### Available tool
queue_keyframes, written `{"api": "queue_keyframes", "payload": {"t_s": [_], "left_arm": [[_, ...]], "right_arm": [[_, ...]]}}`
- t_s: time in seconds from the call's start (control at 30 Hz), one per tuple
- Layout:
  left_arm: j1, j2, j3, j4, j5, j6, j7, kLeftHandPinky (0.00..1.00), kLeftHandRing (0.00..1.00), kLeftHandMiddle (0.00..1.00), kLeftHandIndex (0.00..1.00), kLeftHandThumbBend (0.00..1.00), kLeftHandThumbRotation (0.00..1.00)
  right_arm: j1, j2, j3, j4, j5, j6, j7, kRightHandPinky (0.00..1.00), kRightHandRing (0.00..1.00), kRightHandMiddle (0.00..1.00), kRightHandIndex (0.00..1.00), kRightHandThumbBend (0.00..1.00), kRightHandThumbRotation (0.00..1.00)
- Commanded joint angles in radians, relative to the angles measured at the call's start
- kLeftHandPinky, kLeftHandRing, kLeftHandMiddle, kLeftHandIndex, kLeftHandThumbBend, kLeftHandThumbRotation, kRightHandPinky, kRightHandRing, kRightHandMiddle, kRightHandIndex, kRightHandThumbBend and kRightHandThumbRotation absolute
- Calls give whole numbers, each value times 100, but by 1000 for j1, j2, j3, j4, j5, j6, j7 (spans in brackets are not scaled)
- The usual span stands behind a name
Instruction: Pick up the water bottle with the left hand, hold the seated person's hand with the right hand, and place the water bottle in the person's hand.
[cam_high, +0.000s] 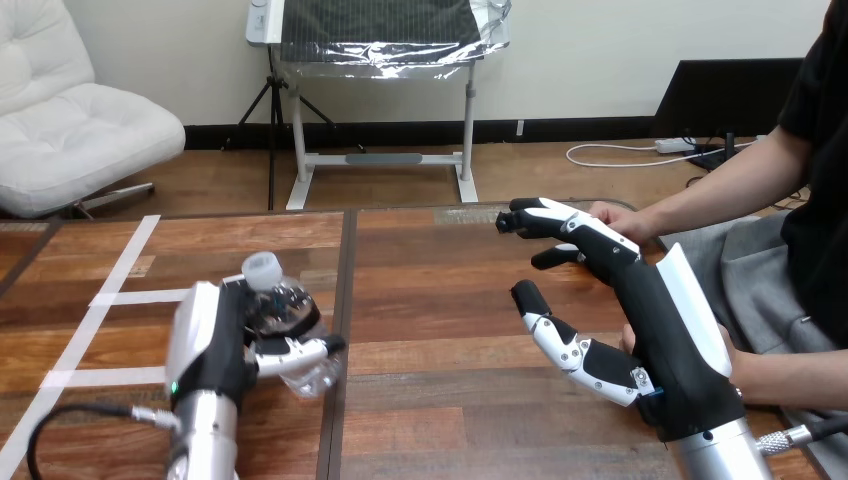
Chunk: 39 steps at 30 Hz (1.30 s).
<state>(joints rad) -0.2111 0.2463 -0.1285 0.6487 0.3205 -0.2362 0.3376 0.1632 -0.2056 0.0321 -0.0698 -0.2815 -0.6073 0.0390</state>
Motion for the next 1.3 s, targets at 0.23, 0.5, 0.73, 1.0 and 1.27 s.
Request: {"api": "queue_keyframes", "payload": {"t_s": [0.23, 0.5, 0.73, 1.0, 1.27], "left_arm": [[53, -39, 30, -346, -48, -110, -27, 38, 39, 44, 49, 63, 0], [100, -60, 24, -447, -66, -136, -61, 40, 40, 44, 50, 60, 0], [133, -81, 16, -528, -61, -124, -76, 40, 40, 44, 50, 60, 0], [145, -95, 16, -562, -60, -136, -94, 40, 40, 44, 50, 60, 0], [155, -105, 16, -589, -55, -118, -113, 41, 40, 44, 50, 59, 0]], "right_arm": [[-66, -31, -32, -36, -10, -1, -9, 64, 77, 82, 73, 33, 9], [-72, -37, -36, -32, -10, 1, -7, 64, 77, 83, 73, 35, 5], [-72, -50, -43, -44, -10, 15, 3, 66, 78, 83, 74, 38, 3], [-73, -77, -54, -68, -18, 49, 18, 69, 80, 84, 76, 43, 4], [-62, -144, -83, -141, -70, 143, 59, 74, 84, 86, 79, 51, 7]]}}
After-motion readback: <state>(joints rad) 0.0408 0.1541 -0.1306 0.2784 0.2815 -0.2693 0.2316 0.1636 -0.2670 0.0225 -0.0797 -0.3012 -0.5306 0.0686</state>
